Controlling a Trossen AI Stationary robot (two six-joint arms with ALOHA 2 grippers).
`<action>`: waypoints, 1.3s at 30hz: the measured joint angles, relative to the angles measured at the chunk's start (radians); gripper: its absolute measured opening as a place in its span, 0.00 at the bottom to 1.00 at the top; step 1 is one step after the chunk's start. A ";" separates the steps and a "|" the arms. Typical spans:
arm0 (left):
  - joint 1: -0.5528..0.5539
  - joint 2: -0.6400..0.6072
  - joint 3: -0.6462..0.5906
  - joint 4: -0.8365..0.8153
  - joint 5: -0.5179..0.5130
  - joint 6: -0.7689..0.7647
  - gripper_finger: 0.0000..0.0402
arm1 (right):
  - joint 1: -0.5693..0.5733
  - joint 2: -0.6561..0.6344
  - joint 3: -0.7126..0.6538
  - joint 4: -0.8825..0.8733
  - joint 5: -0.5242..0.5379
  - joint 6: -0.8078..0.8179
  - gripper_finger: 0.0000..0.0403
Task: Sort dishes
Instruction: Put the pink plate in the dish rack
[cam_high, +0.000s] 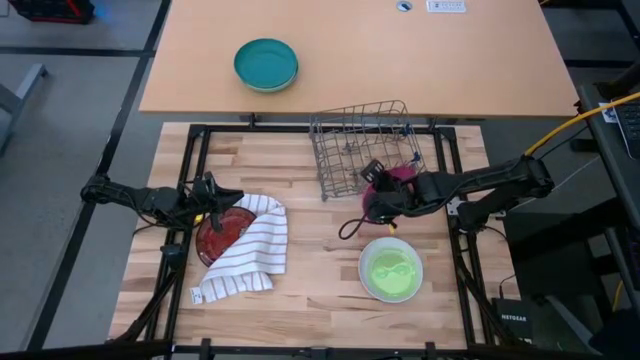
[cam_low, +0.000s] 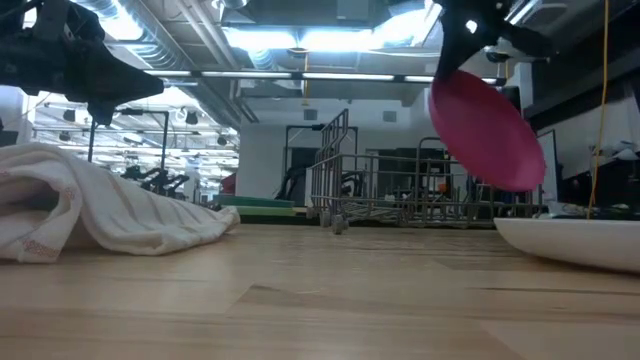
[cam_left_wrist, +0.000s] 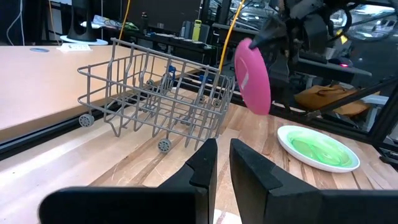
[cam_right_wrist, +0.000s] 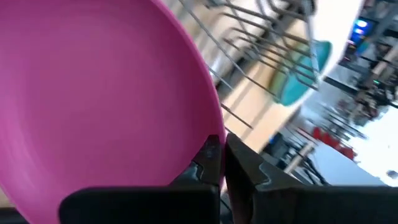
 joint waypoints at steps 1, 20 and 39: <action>0.000 0.000 0.000 0.000 0.000 0.000 0.09 | 0.000 0.000 0.014 0.000 0.006 -0.007 0.02; 0.000 0.000 0.000 0.000 0.000 -0.038 0.09 | -0.173 -0.001 0.356 0.026 0.189 -0.150 0.02; 0.000 0.000 0.000 0.000 0.000 -0.046 0.09 | -0.677 0.007 0.385 -0.021 0.111 0.345 0.02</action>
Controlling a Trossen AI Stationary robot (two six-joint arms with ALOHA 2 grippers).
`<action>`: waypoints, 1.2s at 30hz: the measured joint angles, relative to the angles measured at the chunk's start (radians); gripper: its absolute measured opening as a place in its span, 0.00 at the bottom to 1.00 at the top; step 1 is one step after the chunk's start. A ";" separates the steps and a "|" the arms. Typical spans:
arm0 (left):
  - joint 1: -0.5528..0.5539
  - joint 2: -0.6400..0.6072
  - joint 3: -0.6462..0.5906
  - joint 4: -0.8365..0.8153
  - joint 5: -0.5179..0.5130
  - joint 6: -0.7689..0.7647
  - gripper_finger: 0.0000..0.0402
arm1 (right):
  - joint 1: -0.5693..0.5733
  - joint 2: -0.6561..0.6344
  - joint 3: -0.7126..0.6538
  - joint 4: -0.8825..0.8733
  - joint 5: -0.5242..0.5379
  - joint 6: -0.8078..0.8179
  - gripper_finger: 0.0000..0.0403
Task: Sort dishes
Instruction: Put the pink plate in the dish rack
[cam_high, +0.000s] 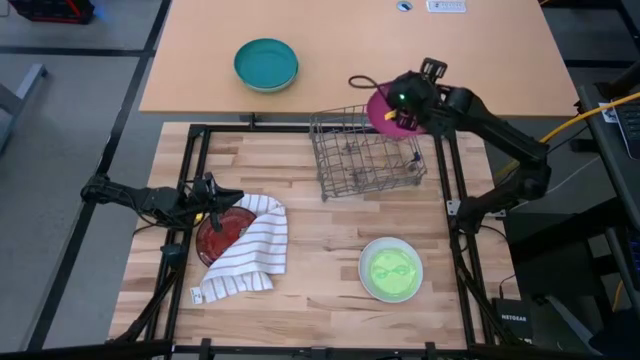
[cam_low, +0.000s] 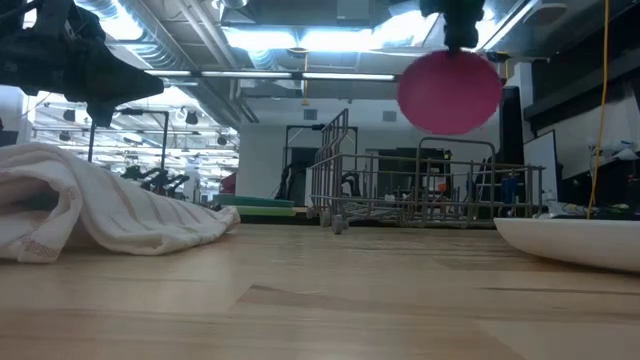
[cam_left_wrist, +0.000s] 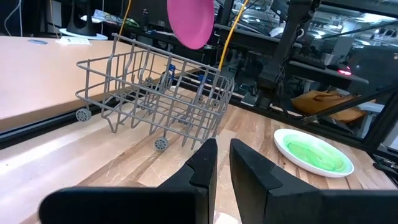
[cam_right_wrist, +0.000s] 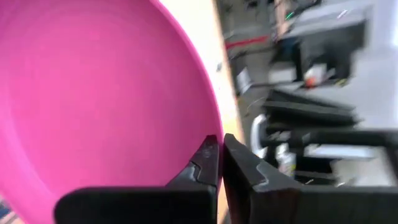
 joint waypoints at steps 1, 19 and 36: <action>0.000 0.000 0.000 0.000 0.000 0.000 0.09 | -0.019 0.006 0.000 -0.024 -0.022 0.028 0.02; 0.000 0.000 0.000 -0.006 0.000 0.001 0.09 | -0.141 0.265 -0.002 -0.122 -0.143 0.155 0.02; 0.000 0.000 0.000 -0.008 0.000 0.010 0.09 | -0.113 0.274 -0.001 -0.081 -0.131 -0.129 0.02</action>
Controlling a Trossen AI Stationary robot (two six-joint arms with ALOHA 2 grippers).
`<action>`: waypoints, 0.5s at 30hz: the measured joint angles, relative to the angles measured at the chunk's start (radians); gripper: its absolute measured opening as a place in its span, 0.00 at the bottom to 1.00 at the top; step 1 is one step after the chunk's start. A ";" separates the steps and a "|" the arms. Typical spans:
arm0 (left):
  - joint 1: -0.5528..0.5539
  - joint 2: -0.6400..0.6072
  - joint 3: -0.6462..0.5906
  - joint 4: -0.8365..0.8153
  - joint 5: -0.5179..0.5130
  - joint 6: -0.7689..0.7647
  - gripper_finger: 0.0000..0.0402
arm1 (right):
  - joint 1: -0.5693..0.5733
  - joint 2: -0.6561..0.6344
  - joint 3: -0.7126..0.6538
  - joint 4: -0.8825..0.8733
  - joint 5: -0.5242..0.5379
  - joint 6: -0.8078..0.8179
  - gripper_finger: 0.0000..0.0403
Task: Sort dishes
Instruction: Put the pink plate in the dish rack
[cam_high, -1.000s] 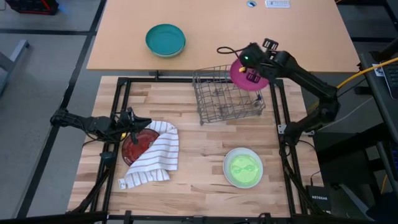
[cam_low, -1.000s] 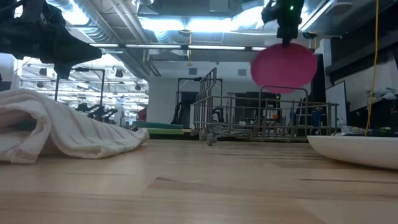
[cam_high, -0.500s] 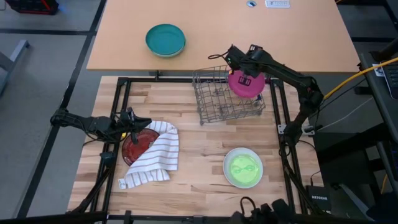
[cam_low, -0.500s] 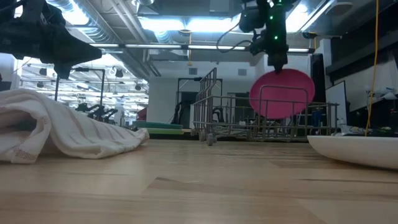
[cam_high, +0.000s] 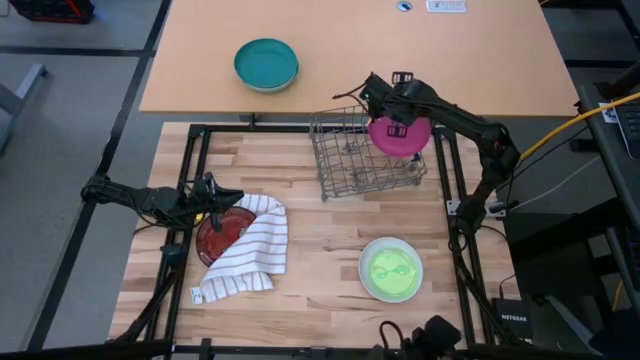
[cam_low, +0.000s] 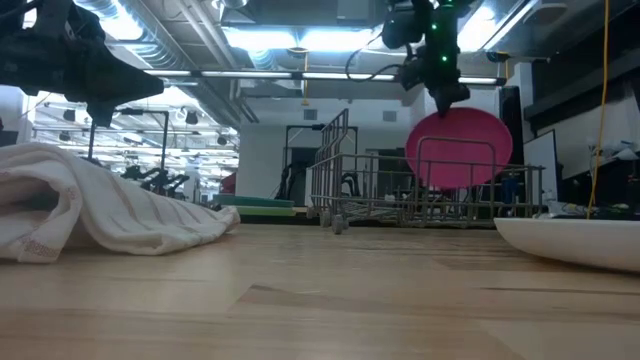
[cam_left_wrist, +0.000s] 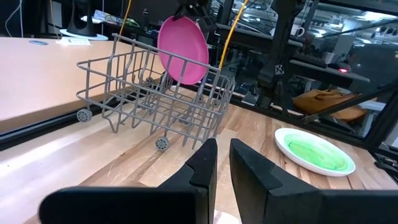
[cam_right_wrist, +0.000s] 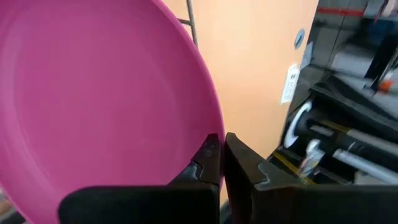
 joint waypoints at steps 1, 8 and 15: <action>0.000 0.000 0.000 0.000 0.000 0.008 0.09 | 0.009 -0.002 0.000 0.008 0.000 -0.028 0.02; 0.000 0.000 0.000 0.000 0.000 0.017 0.09 | 0.078 -0.015 0.001 0.102 0.001 -0.192 0.02; 0.000 0.000 0.000 0.002 0.000 0.003 0.09 | 0.099 -0.023 0.001 0.134 -0.005 -0.248 0.02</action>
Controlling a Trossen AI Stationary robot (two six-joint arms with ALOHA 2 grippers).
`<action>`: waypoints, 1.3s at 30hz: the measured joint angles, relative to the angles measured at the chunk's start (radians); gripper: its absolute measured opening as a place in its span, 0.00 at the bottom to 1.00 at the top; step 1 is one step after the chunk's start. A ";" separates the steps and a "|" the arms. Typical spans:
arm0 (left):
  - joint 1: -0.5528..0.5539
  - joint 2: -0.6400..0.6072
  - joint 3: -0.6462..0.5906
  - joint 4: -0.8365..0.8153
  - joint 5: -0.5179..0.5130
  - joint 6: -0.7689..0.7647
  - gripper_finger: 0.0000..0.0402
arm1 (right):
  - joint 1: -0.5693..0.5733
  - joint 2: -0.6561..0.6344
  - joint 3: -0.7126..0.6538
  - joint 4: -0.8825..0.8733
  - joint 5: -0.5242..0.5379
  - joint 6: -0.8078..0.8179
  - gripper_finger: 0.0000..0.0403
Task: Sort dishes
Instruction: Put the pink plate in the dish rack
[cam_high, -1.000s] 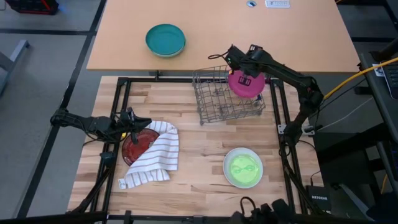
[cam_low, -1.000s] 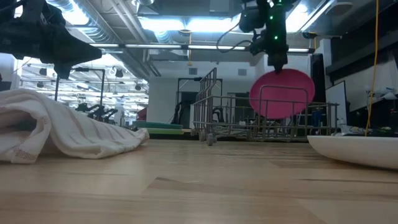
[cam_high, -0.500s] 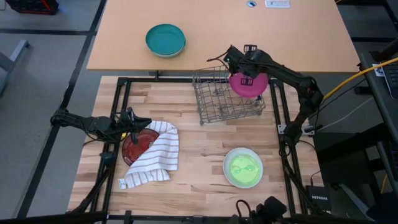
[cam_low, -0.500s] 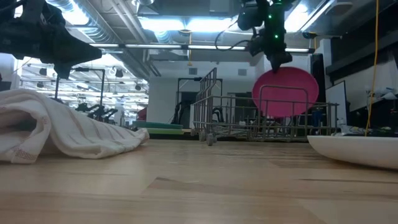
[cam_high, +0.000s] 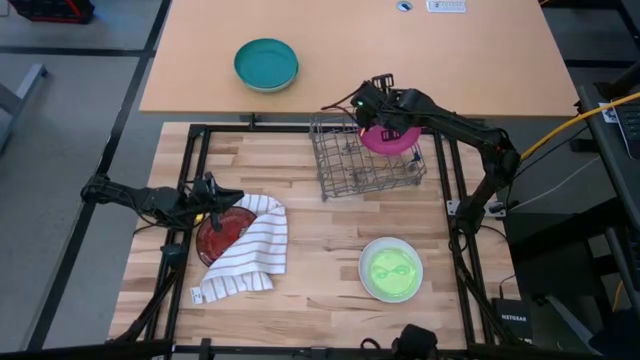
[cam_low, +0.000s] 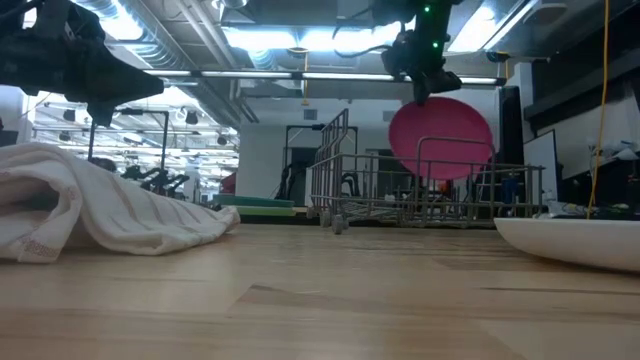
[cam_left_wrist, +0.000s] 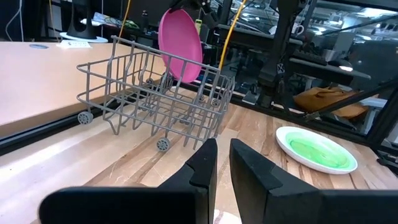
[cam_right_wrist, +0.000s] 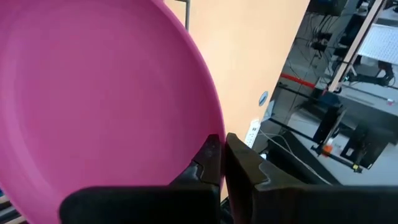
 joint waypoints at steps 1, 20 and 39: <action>0.000 0.000 0.000 0.005 0.000 -0.023 0.09 | 0.000 0.000 0.000 0.000 -0.005 -0.007 0.02; 0.009 0.487 0.016 0.907 0.038 0.209 0.09 | 0.091 0.000 0.000 0.108 -0.087 -0.281 0.02; 0.296 1.313 0.718 0.969 0.116 0.515 0.43 | 0.245 -0.002 0.175 0.161 -0.084 -0.396 0.02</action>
